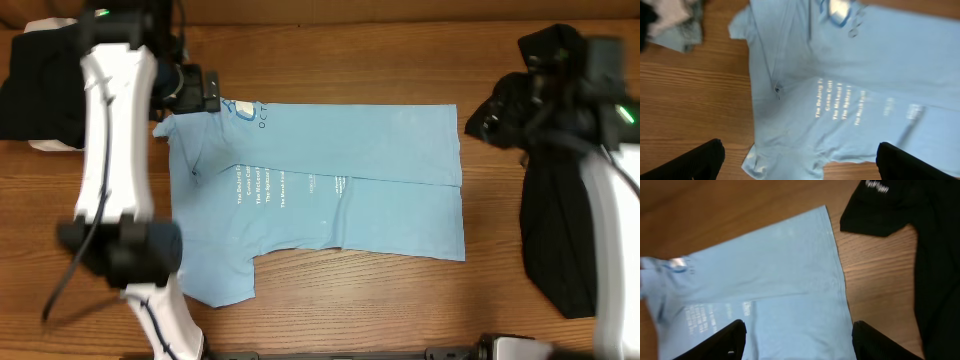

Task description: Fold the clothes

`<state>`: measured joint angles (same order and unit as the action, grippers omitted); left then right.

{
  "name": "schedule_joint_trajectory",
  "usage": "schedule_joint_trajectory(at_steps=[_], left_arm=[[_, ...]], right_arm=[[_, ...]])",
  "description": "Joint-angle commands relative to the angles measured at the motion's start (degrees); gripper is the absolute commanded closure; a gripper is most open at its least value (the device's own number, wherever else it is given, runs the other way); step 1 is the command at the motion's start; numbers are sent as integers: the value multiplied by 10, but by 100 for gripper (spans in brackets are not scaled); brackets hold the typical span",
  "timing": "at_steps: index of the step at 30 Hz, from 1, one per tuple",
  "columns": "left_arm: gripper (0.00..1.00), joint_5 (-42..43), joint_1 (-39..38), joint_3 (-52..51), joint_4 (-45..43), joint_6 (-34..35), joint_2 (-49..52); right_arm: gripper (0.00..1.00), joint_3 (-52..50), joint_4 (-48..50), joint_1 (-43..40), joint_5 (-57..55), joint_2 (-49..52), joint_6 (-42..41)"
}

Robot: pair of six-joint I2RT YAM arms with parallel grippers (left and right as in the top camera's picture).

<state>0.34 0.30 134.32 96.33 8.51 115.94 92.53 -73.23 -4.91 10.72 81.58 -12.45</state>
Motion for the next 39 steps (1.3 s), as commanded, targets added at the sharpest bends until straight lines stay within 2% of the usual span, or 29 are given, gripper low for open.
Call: schedule_joint_trajectory(at_steps=[1,6,11,14,17,22,26,32,39], left_arm=[[0,20,-12,-14,5,28,-99],[0,-36,-31,-129,0,88,-202],[0,-48,-41,-374,-72,165,-332],[0,-48,-41,-526,-131,225,-410],[5,-53,-40,-671,-195,284,-483],[6,-63,-40,-837,-268,407,-534],[6,-53,-40,-920,-319,475,-531],[12,-18,-40,-988,-384,472,-510],[18,6,-40,-1001,-407,472,-456]], right_arm=[[28,-16,-31,-3,-12,-74,-29],[28,-100,-58,-3,-12,-162,-47],[29,-219,-47,-3,-12,-219,-65],[29,-266,-29,-3,-12,-226,-69],[29,-293,-11,-3,-12,-222,-69],[29,-314,12,-3,-12,-209,-69],[29,-324,28,-3,-12,-197,-69],[29,-325,38,-3,-12,-165,-66],[29,-325,53,-3,-12,-135,-64]])
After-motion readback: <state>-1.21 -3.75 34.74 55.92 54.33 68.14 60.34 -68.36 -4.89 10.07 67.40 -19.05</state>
